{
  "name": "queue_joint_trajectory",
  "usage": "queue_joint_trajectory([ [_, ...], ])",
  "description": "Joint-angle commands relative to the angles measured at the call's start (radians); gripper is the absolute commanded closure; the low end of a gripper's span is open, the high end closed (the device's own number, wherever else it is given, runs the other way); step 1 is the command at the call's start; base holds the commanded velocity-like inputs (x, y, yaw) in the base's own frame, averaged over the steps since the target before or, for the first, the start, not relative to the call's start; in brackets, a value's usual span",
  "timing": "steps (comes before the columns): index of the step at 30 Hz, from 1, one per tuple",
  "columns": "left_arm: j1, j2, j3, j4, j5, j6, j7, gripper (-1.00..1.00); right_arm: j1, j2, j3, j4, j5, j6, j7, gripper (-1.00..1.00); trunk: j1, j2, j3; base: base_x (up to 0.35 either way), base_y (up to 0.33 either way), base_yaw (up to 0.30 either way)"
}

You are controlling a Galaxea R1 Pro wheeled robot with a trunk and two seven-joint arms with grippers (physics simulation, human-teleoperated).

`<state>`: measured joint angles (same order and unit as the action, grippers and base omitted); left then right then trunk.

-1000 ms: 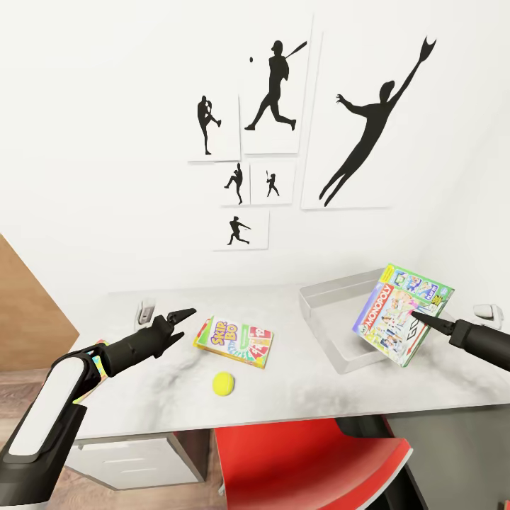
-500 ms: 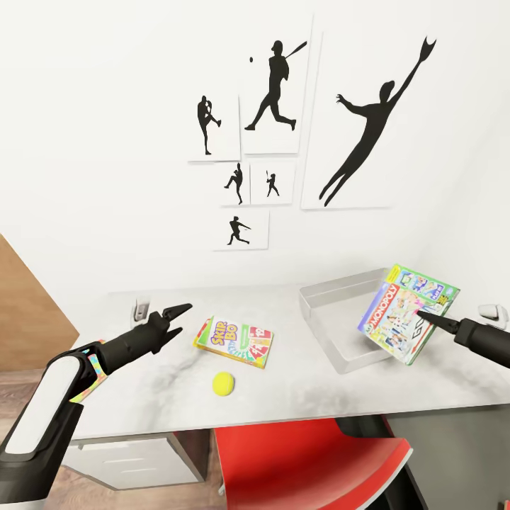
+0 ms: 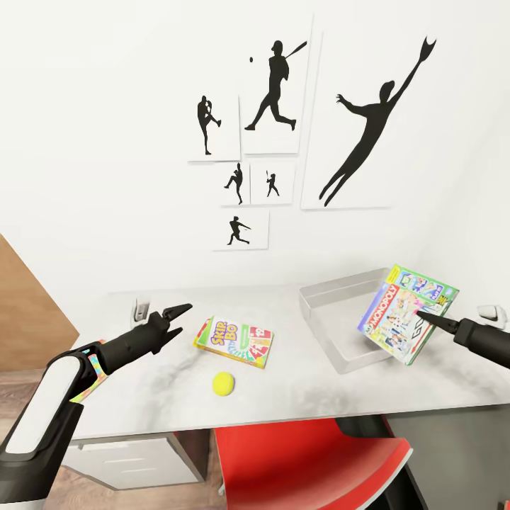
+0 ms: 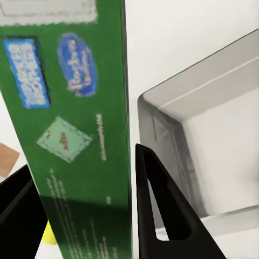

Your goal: Put all the toys in the child's room - the three board games (two on the bed and one on the table), the two jigsaw puzzles on the table, and the tennis ball on the table - inside the toy box on the table in the child's room.

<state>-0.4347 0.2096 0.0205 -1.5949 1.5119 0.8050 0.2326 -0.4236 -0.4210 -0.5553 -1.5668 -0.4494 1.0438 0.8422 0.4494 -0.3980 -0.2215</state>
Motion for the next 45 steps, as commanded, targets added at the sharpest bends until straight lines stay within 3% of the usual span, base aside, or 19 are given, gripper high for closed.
queue_joint_trajectory([
  [1, -0.001, 0.0, 0.0, 0.0, 0.01, 0.003, 0.01, -1.0, -0.002, 0.0, -0.002, 0.001, 0.004, 0.003, 0.007, 1.0, 0.001, -0.002, -0.002, 0.0, 0.0, 0.0],
  [5, -0.002, -0.001, -0.001, 0.002, 0.01, 0.003, 0.011, -1.0, -0.021, 0.002, -0.004, 0.005, 0.004, 0.003, 0.005, 1.0, 0.001, -0.002, -0.002, 0.0, 0.0, 0.0],
  [8, -0.002, -0.001, -0.002, 0.003, 0.01, 0.002, 0.012, -1.0, -0.082, 0.011, -0.005, 0.019, 0.004, 0.003, -0.003, 1.0, 0.001, -0.002, -0.002, 0.0, 0.0, 0.0],
  [9, -0.003, -0.001, -0.002, 0.005, 0.008, 0.002, 0.013, -1.0, -0.141, 0.016, -0.003, 0.069, 0.003, 0.003, -0.039, 1.0, 0.001, -0.002, -0.002, 0.0, 0.0, 0.0],
  [14, -0.005, -0.001, -0.003, 0.016, 0.008, 0.0, 0.013, -1.0, -0.256, 0.021, -0.001, 0.207, 0.002, 0.003, -0.113, 1.0, 0.001, -0.002, -0.002, 0.0, 0.0, 0.0],
  [21, -0.005, -0.001, -0.003, 0.022, 0.009, -0.001, 0.013, -1.0, -0.36, 0.02, 0.002, 0.394, 0.002, 0.003, -0.144, 1.0, 0.001, -0.002, -0.002, 0.0, 0.0, 0.0],
  [27, -0.005, -0.001, -0.001, 0.025, 0.008, -0.001, 0.012, -1.0, -0.484, 0.019, 0.004, 0.636, 0.003, 0.003, -0.16, 1.0, 0.001, -0.002, -0.002, 0.0, 0.0, 0.0],
  [31, -0.005, -0.001, 0.0, 0.026, 0.008, -0.001, 0.012, -1.0, -0.535, 0.018, 0.004, 0.731, 0.005, 0.003, -0.19, 1.0, 0.001, -0.002, -0.002, 0.0, 0.0, 0.0],
  [35, -0.006, -0.001, 0.002, 0.027, 0.008, -0.001, 0.012, -1.0, -0.575, 0.02, 0.001, 0.802, 0.004, 0.003, -0.278, 1.0, 0.001, -0.002, -0.002, 0.0, 0.0, 0.0],
  [40, -0.006, -0.001, 0.002, 0.028, 0.006, -0.001, 0.013, -1.0, -0.596, 0.021, -0.004, 0.838, 0.001, 0.003, -0.395, 1.0, 0.001, -0.002, -0.002, 0.0, 0.0, 0.0],
  [45, -0.006, 0.0, 0.003, 0.028, 0.006, -0.001, 0.013, -1.0, -0.602, 0.022, -0.008, 0.852, -0.001, 0.003, -0.446, 1.0, 0.001, -0.002, -0.002, 0.0, 0.0, 0.0],
])
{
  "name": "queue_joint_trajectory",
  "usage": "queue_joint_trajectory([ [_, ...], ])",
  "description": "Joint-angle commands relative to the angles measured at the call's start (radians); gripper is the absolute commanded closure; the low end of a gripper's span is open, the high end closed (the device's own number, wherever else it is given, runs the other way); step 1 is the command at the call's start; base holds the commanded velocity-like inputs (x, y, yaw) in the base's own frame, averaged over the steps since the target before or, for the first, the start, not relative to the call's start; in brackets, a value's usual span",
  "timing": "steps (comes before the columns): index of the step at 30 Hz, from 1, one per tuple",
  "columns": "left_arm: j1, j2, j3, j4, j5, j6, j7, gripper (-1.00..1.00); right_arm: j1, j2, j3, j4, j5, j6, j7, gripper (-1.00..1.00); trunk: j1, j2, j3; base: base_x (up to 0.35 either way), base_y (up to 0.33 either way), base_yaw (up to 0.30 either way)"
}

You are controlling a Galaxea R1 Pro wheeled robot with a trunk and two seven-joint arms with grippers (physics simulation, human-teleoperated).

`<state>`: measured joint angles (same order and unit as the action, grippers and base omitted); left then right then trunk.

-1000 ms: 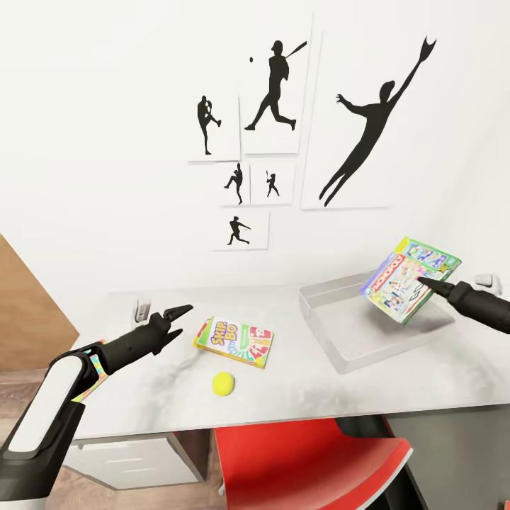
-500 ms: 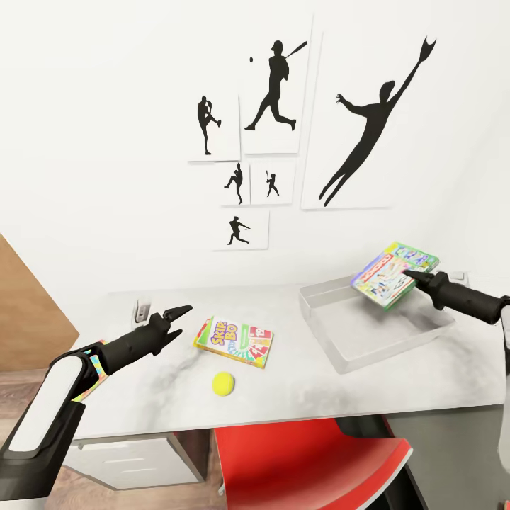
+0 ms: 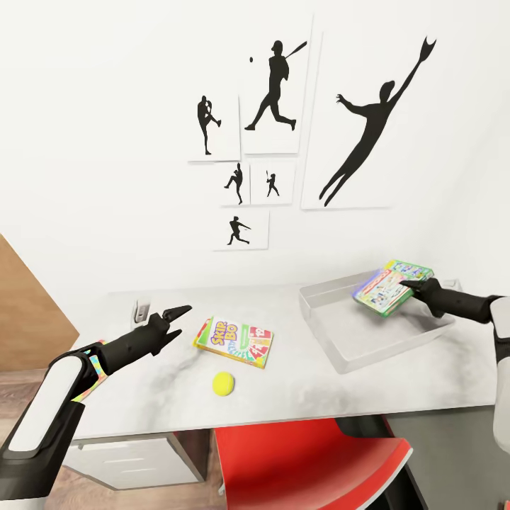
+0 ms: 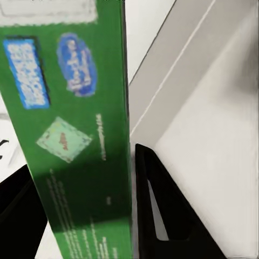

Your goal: Put all the toys in the child's room - the three board games (two on the bed and one on the table), the two jigsaw puzzles on the table, and the tennis ball on the table - inside the toy box on the table in the child's room.

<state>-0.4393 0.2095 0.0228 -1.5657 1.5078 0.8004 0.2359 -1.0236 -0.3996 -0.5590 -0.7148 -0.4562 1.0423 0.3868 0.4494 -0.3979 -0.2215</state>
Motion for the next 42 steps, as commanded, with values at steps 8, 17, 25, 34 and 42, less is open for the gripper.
queue_joint_trajectory([
  [8, -0.001, 0.0, 0.002, 0.004, 0.01, 0.003, 0.009, -1.0, -0.023, -0.002, -0.049, 0.048, 0.005, 0.005, -0.07, 1.0, 0.001, -0.002, -0.002, 0.0, 0.0, 0.0],
  [17, -0.001, 0.002, 0.002, 0.009, 0.009, 0.003, 0.009, -1.0, -0.076, 0.001, -0.126, 0.098, 0.005, 0.005, -0.253, 1.0, 0.001, -0.002, -0.002, 0.0, 0.0, 0.0],
  [25, -0.001, 0.002, 0.002, 0.01, 0.009, 0.003, 0.01, -1.0, -0.096, 0.029, -0.141, 0.109, 0.004, 0.005, -0.31, 1.0, 0.001, -0.002, -0.002, 0.0, 0.0, 0.0],
  [34, -0.001, 0.002, 0.002, 0.01, 0.009, 0.003, 0.011, -1.0, -0.142, 0.046, -0.144, 0.113, 0.005, 0.005, -0.325, 1.0, 0.001, -0.002, -0.002, 0.0, 0.0, 0.0],
  [42, -0.001, 0.003, 0.003, 0.01, 0.008, 0.003, 0.011, -1.0, -0.165, 0.054, -0.144, 0.143, 0.005, 0.005, -0.328, 1.0, 0.001, -0.002, -0.002, 0.0, 0.0, 0.0],
])
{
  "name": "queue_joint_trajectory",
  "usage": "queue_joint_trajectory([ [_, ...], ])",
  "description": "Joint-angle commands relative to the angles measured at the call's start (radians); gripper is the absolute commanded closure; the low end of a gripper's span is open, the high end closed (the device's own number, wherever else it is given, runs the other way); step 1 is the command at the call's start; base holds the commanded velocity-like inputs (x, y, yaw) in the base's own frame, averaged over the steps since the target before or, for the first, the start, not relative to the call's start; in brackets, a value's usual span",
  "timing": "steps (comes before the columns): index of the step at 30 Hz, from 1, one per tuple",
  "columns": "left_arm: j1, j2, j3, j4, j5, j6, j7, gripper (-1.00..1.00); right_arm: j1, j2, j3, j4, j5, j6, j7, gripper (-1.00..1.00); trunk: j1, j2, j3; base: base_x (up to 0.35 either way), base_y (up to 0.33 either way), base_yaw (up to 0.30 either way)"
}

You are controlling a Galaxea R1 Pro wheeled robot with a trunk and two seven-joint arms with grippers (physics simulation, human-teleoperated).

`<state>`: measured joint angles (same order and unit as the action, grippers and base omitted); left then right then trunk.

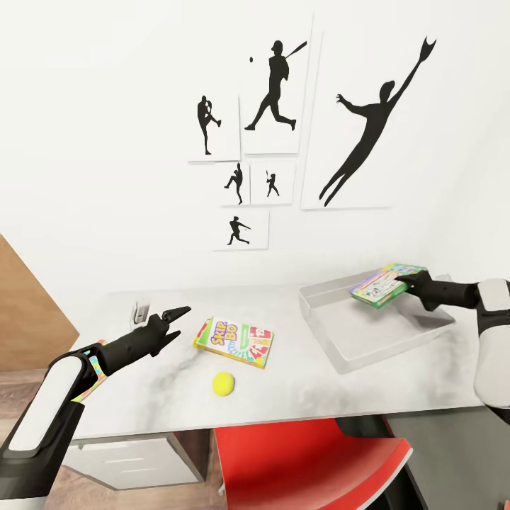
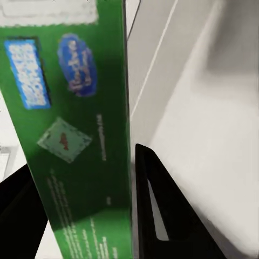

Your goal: Put all the toys in the child's room - the three board games (two on the bed and one on the table), the two jigsaw puzzles on the table, and the tennis ball on the table - inside the toy box on the table in the child's room.

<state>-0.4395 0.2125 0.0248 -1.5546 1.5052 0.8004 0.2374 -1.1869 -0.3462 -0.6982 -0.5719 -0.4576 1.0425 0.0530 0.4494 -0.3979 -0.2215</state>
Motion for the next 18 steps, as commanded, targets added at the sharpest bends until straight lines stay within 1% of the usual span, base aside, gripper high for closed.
queue_joint_trajectory([
  [1, -0.001, 0.0, 0.001, -0.001, 0.011, 0.003, 0.009, -1.0, -0.007, 0.001, -0.005, 0.009, 0.006, 0.005, 0.004, 1.0, 0.001, -0.002, -0.002, 0.0, 0.0, 0.0],
  [4, -0.001, 0.0, 0.0, -0.001, 0.01, 0.003, 0.01, -1.0, -0.029, 0.001, -0.006, 0.047, 0.006, 0.005, -0.014, 1.0, 0.001, -0.002, -0.002, 0.0, 0.0, 0.0],
  [7, -0.001, 0.0, 0.0, -0.001, 0.01, 0.003, 0.01, -1.0, -0.056, -0.002, -0.007, 0.091, 0.005, 0.005, -0.064, 1.0, 0.001, -0.002, -0.002, 0.0, 0.0, 0.0],
  [8, -0.001, -0.001, 0.0, -0.001, 0.011, 0.003, 0.009, -1.0, -0.082, -0.004, -0.02, 0.126, 0.002, 0.005, -0.133, 1.0, 0.001, -0.002, -0.002, 0.0, 0.0, 0.0],
  [10, -0.001, -0.001, 0.0, -0.001, 0.011, 0.003, 0.009, -1.0, -0.093, -0.004, -0.043, 0.14, -0.001, 0.005, -0.17, 1.0, 0.001, -0.002, -0.002, 0.0, 0.0, 0.0],
  [11, -0.001, -0.001, 0.0, -0.001, 0.012, 0.003, 0.009, -1.0, -0.097, -0.003, -0.058, 0.145, -0.003, 0.005, -0.185, 1.0, 0.001, -0.002, -0.002, 0.0, 0.0, 0.0],
  [12, -0.001, -0.001, 0.0, -0.001, 0.012, 0.003, 0.009, -1.0, -0.097, -0.003, -0.058, 0.145, -0.003, 0.005, -0.185, 1.0, 0.001, -0.002, -0.002, 0.0, 0.0, 0.0],
  [13, -0.001, -0.001, 0.0, -0.001, 0.012, 0.003, 0.009, -1.0, -0.101, -0.003, -0.09, 0.152, -0.005, 0.005, -0.206, 1.0, 0.001, -0.002, -0.002, 0.0, 0.0, 0.0],
  [14, -0.001, -0.001, 0.0, -0.001, 0.012, 0.003, 0.009, -1.0, -0.103, -0.002, -0.103, 0.155, -0.006, 0.005, -0.214, 1.0, 0.001, -0.002, -0.002, 0.0, 0.0, 0.0],
  [15, -0.001, -0.001, 0.0, -0.001, 0.012, 0.003, 0.009, -1.0, -0.103, -0.002, -0.103, 0.155, -0.006, 0.005, -0.214, 1.0, 0.001, -0.002, -0.002, 0.0, 0.0, 0.0],
  [18, -0.001, -0.001, 0.0, -0.001, 0.013, 0.003, 0.008, -1.0, -0.106, -0.002, -0.13, 0.16, -0.007, 0.005, -0.23, 1.0, 0.001, -0.002, -0.002, 0.0, 0.0, 0.0],
])
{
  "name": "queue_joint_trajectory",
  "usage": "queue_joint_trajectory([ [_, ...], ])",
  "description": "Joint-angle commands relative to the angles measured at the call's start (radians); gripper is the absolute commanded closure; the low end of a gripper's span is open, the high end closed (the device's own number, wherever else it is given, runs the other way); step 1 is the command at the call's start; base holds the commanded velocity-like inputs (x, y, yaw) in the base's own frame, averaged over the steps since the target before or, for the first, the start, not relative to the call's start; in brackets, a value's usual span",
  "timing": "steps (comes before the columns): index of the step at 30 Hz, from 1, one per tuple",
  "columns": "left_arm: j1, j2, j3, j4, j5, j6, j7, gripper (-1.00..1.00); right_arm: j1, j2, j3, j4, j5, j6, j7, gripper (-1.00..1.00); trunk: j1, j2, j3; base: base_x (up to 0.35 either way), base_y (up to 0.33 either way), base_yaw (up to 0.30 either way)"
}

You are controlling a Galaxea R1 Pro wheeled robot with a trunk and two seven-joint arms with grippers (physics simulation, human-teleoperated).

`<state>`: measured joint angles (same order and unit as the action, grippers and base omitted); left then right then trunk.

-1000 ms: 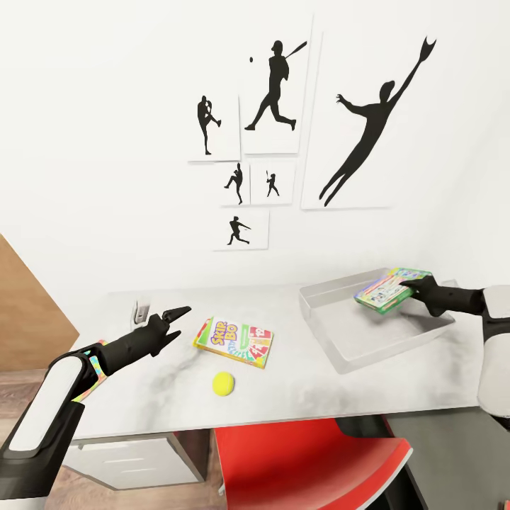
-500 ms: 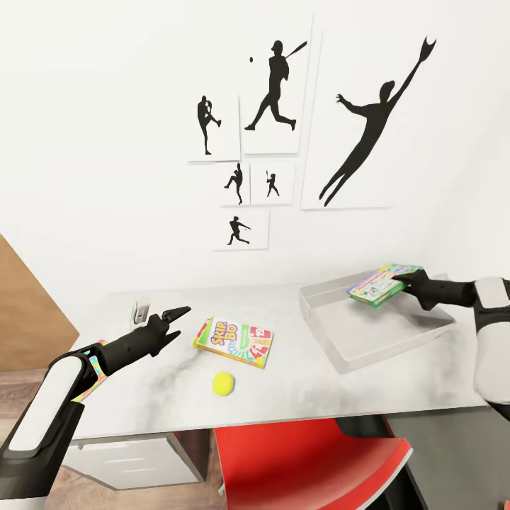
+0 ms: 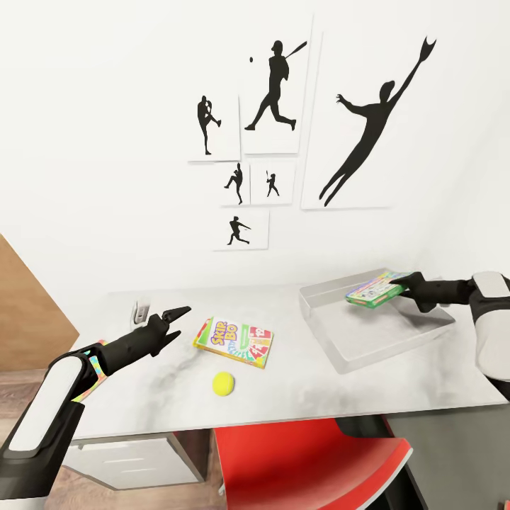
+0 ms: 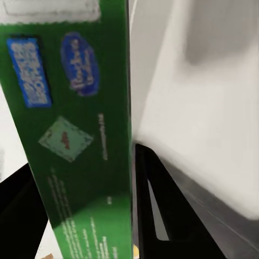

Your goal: Put all the toys in the child's room - the three board games (two on the bed and one on the table), the two jigsaw puzzles on the table, and the tennis ball on the table - inside the toy box on the table in the child's room.

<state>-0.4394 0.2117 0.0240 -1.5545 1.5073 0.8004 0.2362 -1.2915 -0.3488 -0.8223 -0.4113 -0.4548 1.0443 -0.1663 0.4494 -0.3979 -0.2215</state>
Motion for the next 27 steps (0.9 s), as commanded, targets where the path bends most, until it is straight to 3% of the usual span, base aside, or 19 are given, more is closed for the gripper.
queue_joint_trajectory([
  [1, -0.001, 0.0, 0.001, -0.001, 0.01, 0.003, 0.009, -1.0, -0.002, 0.0, -0.011, 0.0, -0.01, 0.003, -0.014, 1.0, 0.001, -0.002, -0.002, 0.0, 0.0, 0.0],
  [27, -0.001, 0.0, 0.001, -0.001, 0.009, 0.003, 0.011, -1.0, -0.004, -0.003, -0.038, 0.005, -0.013, 0.003, -0.028, 1.0, 0.001, -0.002, -0.014, 0.0, 0.0, 0.0],
])
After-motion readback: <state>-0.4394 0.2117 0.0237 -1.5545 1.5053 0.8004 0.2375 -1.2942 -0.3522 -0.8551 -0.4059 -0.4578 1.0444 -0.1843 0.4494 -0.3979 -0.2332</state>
